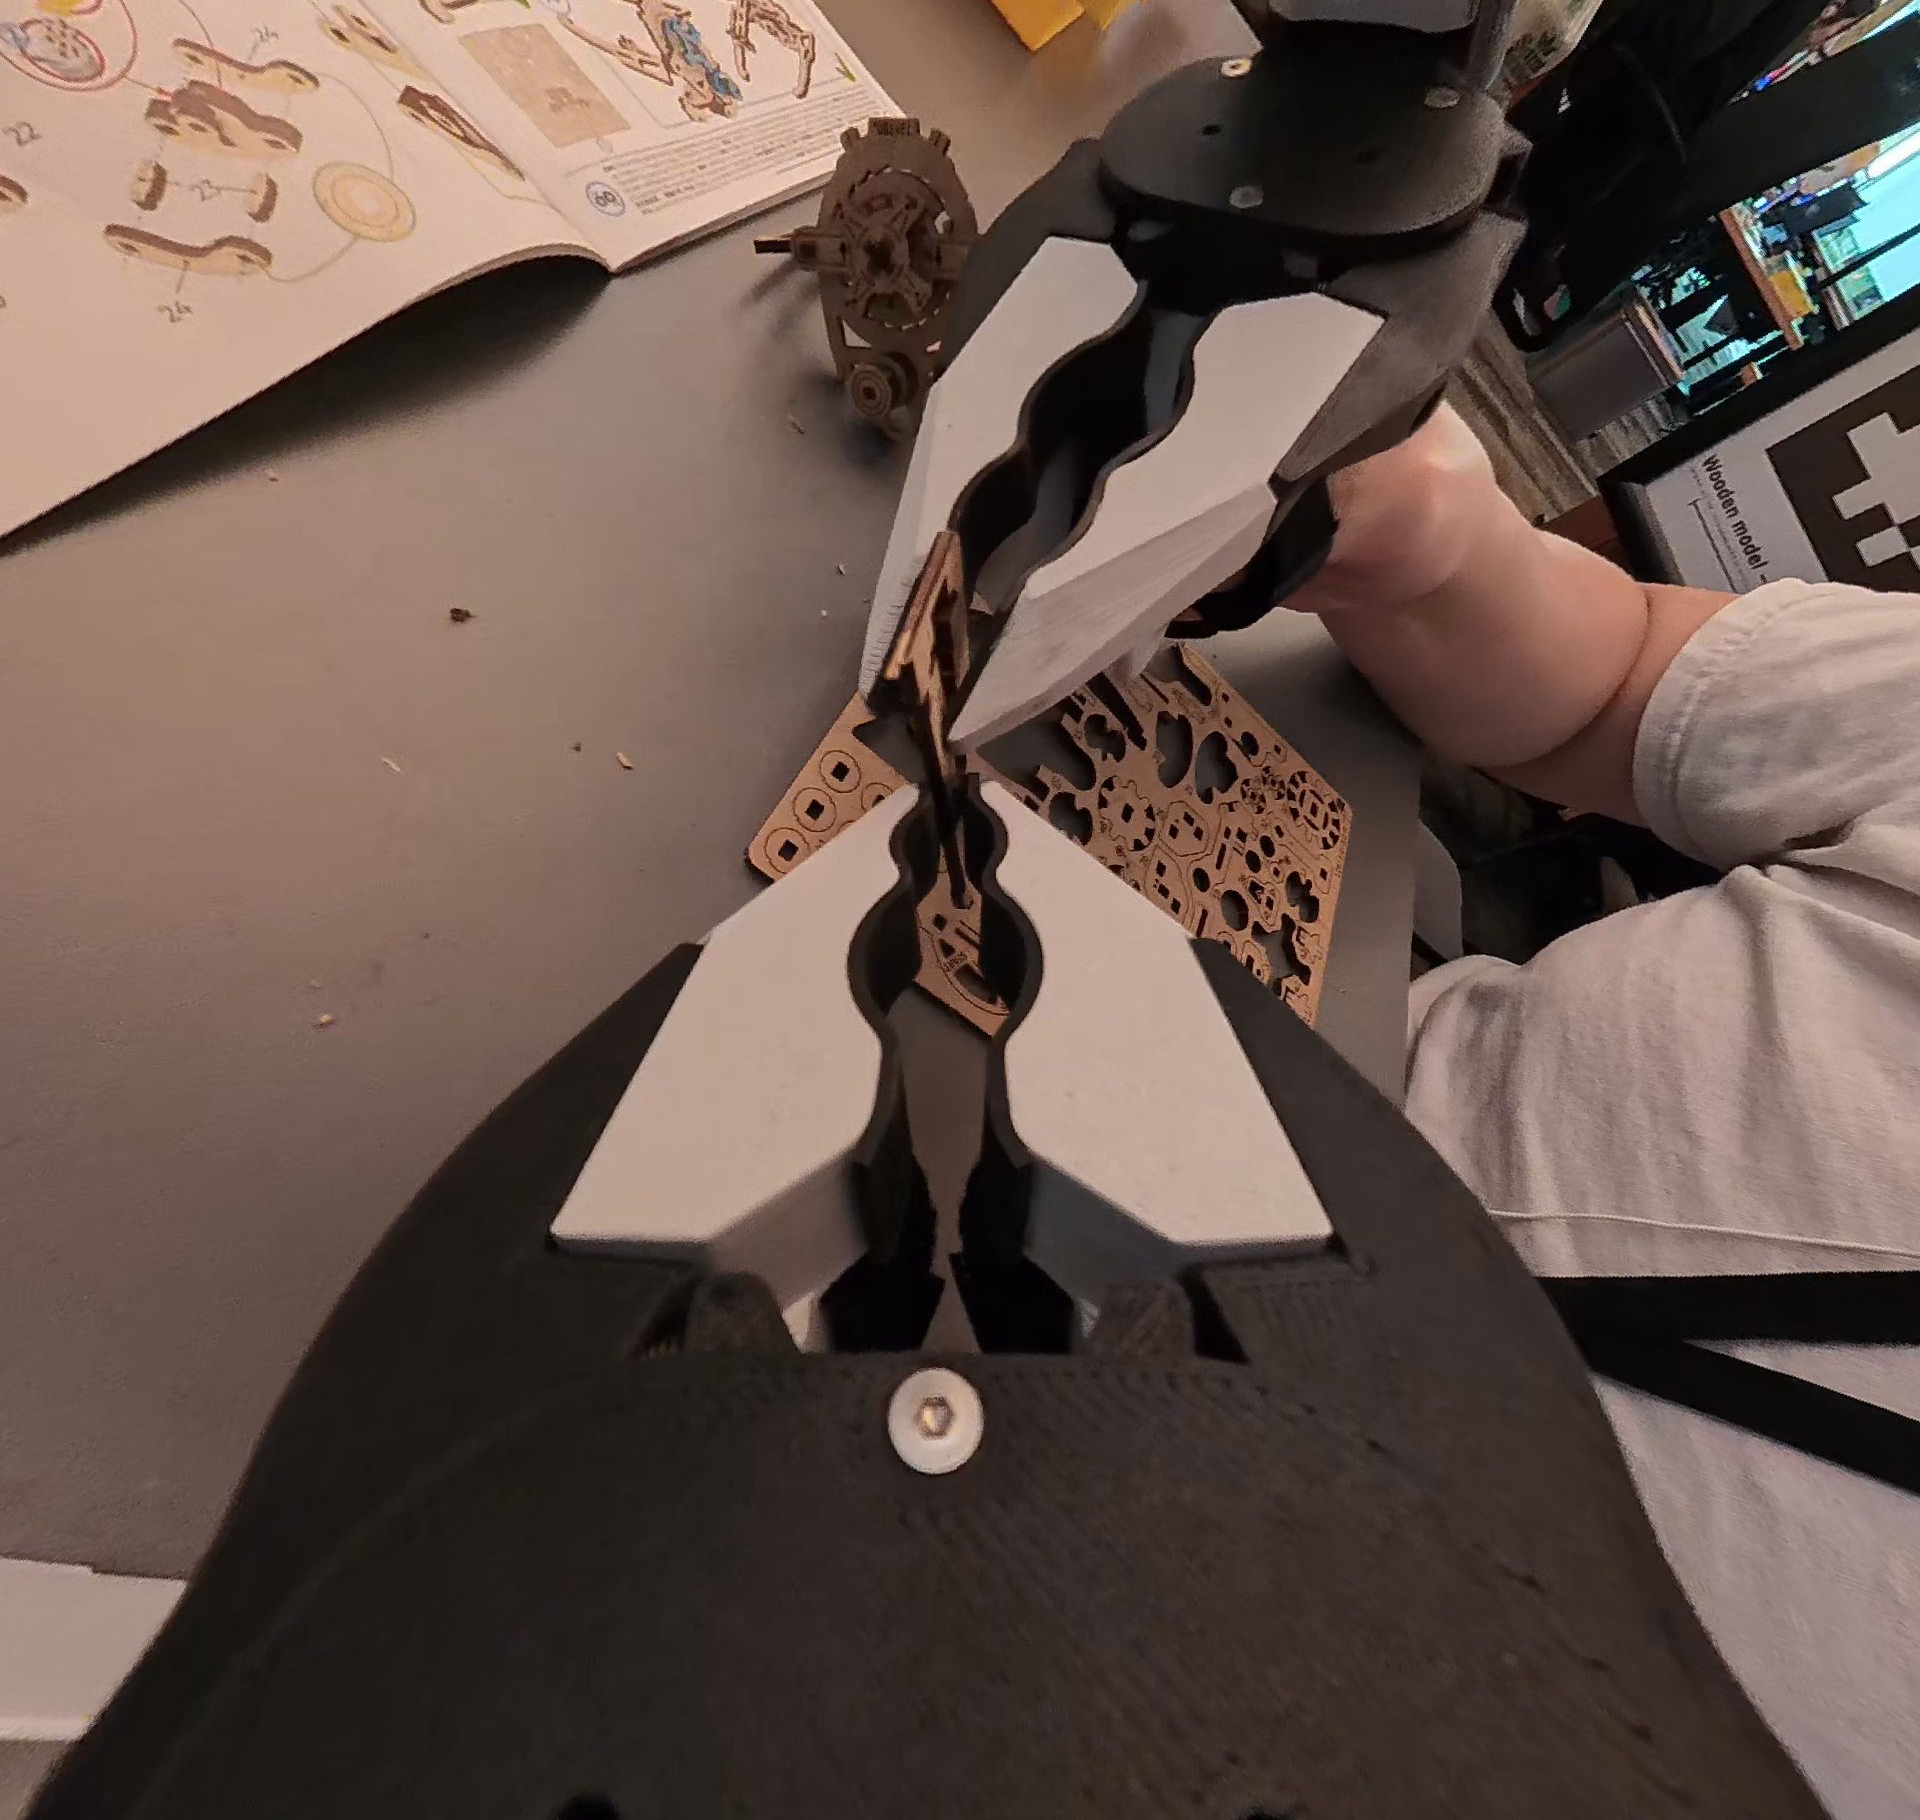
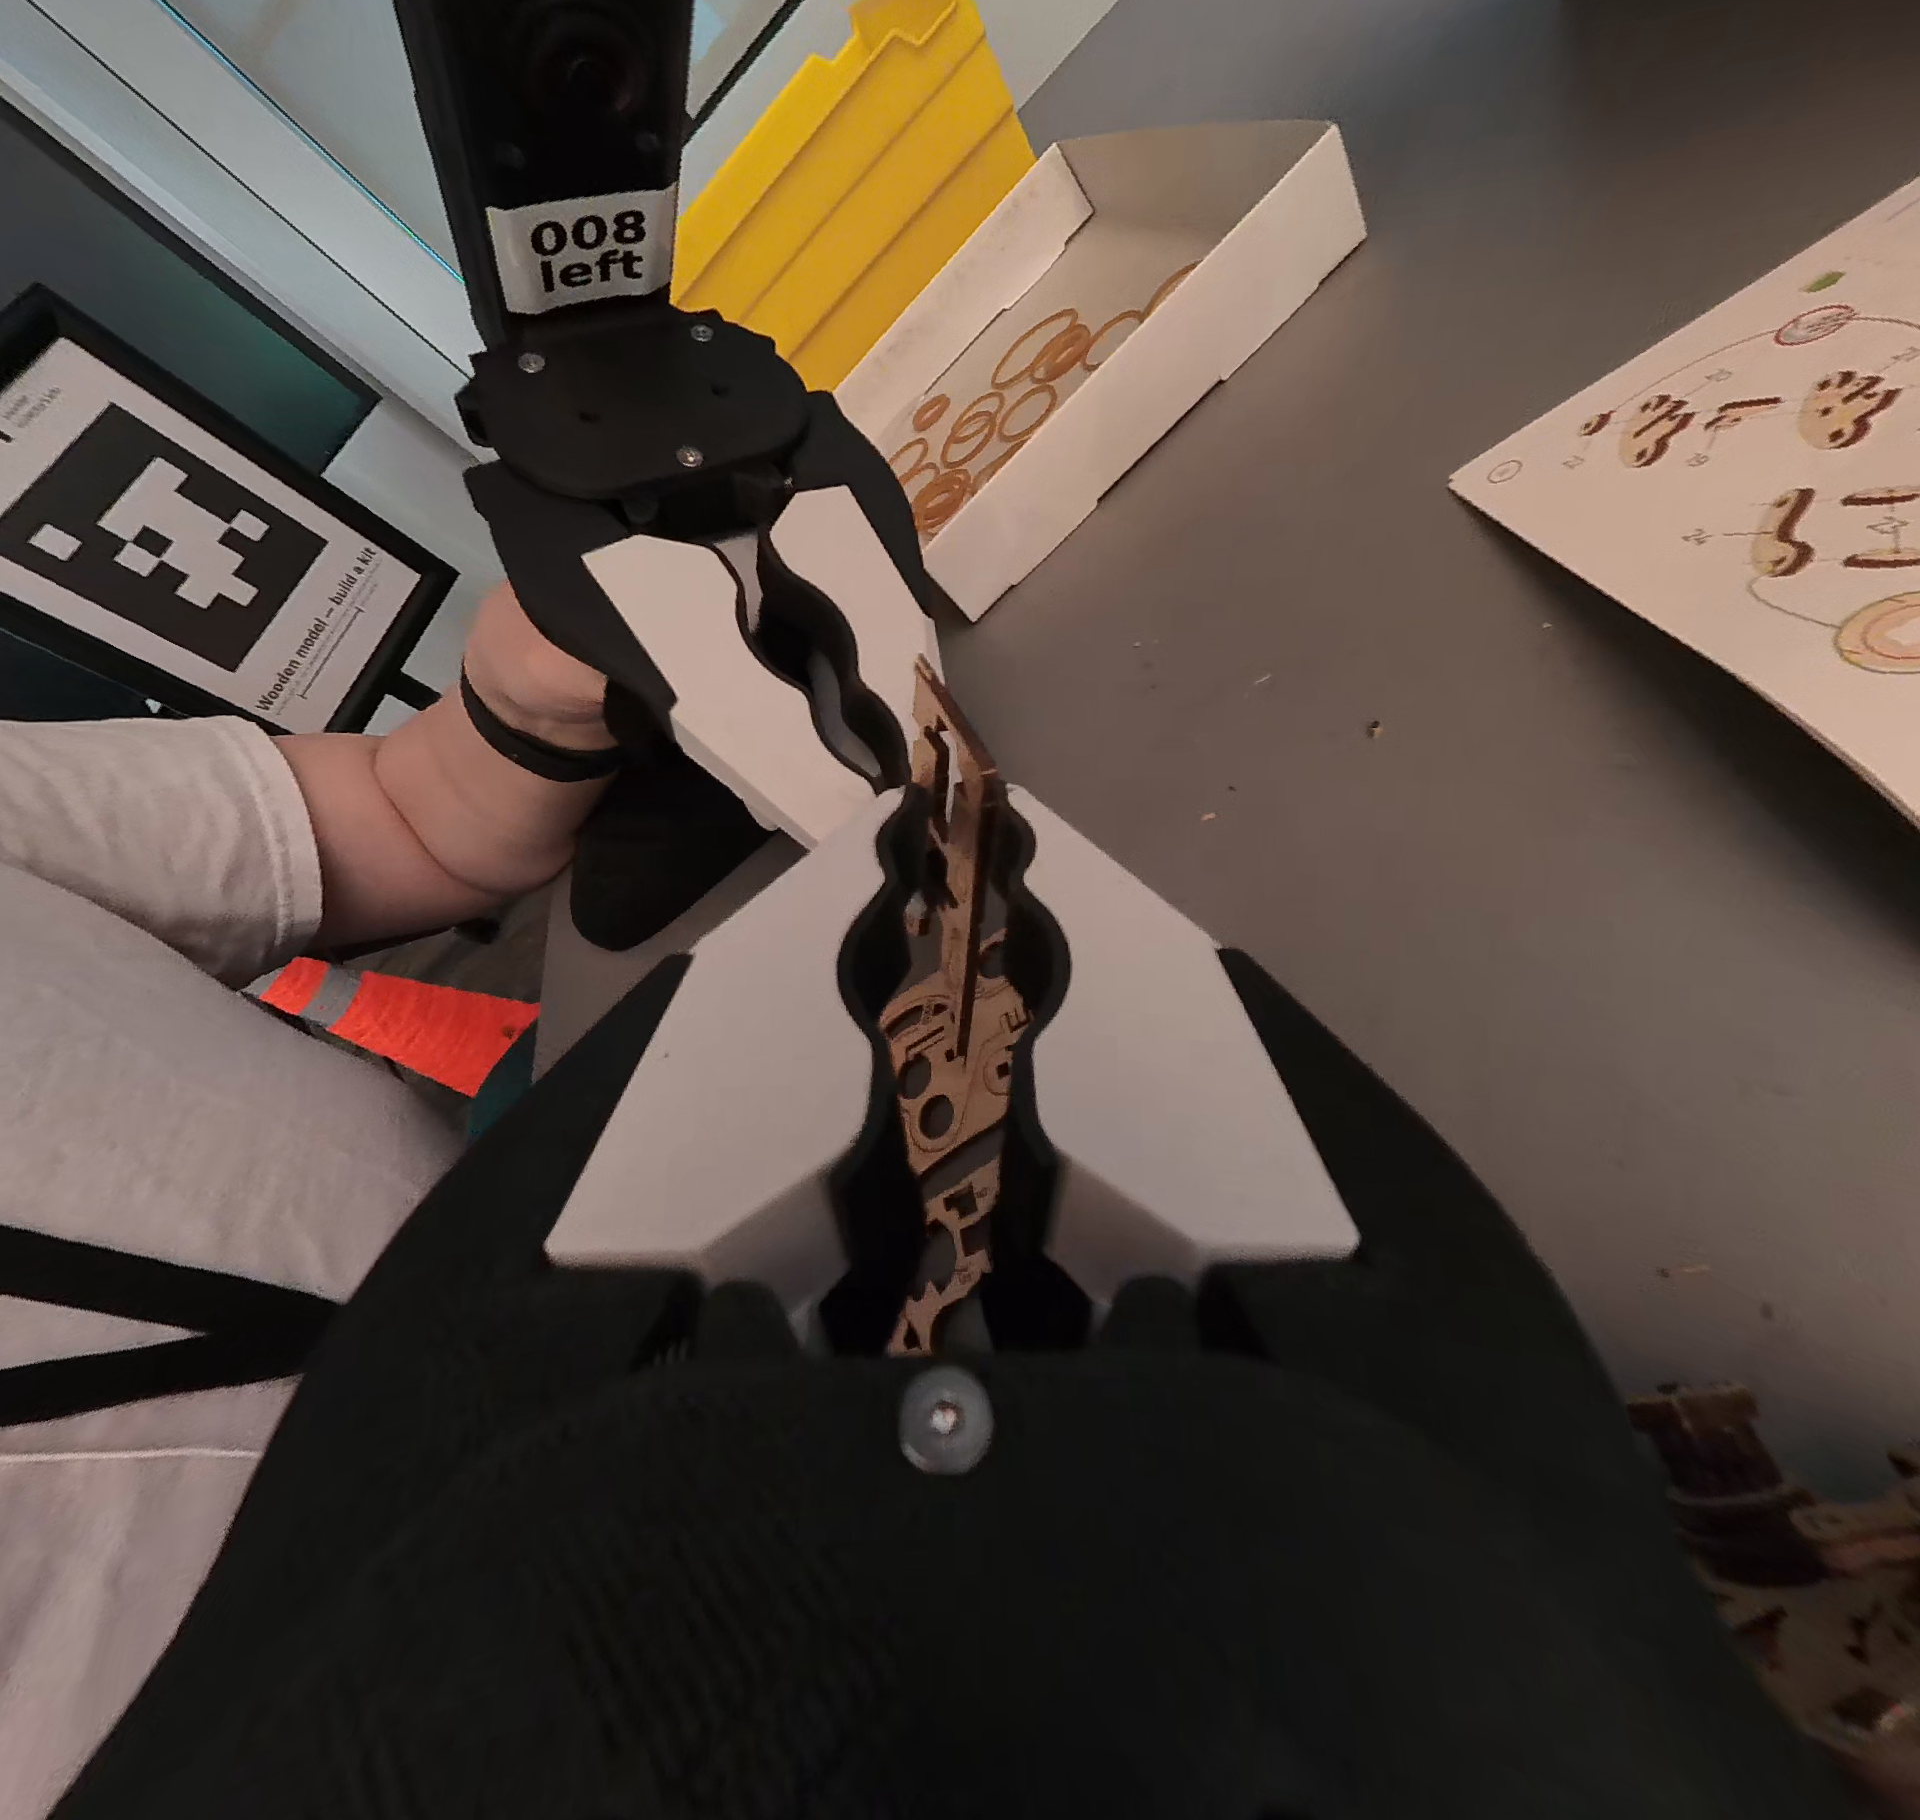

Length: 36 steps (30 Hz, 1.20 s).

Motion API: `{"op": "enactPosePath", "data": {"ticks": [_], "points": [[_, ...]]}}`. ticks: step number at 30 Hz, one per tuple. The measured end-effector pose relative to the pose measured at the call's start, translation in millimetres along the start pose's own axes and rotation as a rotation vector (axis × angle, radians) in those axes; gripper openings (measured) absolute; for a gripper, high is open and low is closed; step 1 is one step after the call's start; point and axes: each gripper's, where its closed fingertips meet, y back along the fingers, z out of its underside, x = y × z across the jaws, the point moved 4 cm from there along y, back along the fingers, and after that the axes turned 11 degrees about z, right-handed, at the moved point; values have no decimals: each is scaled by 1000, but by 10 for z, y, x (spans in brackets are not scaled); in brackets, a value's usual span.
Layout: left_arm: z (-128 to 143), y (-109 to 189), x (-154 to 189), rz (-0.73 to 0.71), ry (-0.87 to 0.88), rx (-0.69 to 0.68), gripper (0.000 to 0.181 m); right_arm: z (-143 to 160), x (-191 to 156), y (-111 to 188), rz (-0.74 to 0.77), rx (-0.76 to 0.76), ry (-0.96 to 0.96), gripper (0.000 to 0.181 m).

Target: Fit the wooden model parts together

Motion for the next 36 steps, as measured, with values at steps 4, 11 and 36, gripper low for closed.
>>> {"op": "enactPosePath", "data": {"ticks": [4,11,36], "points": [[-20,16,16,23,-22,6,0,-32,-29,27,-39,20,21,9],[-157,105,104,118,-70,102,8,-163,-67,119,-184,115,-160,1],[-178,169,160,194,-68,113,0,-140,-117,182,-206,84,-124,3]]}}
